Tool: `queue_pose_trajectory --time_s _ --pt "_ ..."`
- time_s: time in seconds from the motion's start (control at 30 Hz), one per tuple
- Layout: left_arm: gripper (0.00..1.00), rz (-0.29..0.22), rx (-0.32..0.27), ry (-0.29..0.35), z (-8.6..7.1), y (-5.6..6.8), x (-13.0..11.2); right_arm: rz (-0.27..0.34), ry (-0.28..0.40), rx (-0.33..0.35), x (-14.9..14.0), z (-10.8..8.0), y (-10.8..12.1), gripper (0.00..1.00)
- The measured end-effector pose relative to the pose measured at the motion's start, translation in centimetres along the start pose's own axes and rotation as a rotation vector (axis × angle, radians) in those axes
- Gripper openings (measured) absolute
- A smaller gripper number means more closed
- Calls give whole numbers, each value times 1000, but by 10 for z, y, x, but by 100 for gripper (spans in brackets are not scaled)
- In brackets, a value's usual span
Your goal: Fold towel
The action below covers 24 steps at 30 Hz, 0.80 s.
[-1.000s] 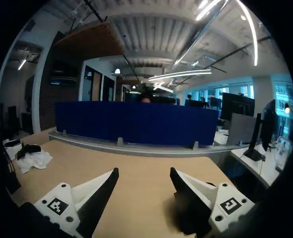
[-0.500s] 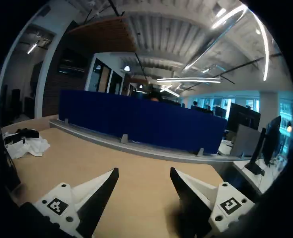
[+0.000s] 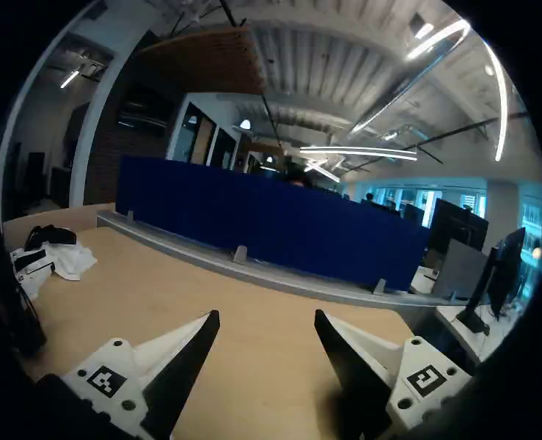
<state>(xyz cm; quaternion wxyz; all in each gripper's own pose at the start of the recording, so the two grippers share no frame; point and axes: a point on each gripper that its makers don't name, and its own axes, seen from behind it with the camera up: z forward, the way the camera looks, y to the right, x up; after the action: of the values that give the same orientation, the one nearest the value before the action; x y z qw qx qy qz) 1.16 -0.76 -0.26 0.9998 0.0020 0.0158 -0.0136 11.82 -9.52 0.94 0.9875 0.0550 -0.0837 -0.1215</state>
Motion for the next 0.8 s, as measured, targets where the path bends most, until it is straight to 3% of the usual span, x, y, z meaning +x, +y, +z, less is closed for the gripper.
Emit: queue_pose_trajectory --time_s 0.47,0.8 --pt "88 15 3 -24 0 5 -11 5 -11 -5 -5 4 4 100" --pt "88 25 0 -32 0 8 -14 26 17 -20 2 -3 17 100"
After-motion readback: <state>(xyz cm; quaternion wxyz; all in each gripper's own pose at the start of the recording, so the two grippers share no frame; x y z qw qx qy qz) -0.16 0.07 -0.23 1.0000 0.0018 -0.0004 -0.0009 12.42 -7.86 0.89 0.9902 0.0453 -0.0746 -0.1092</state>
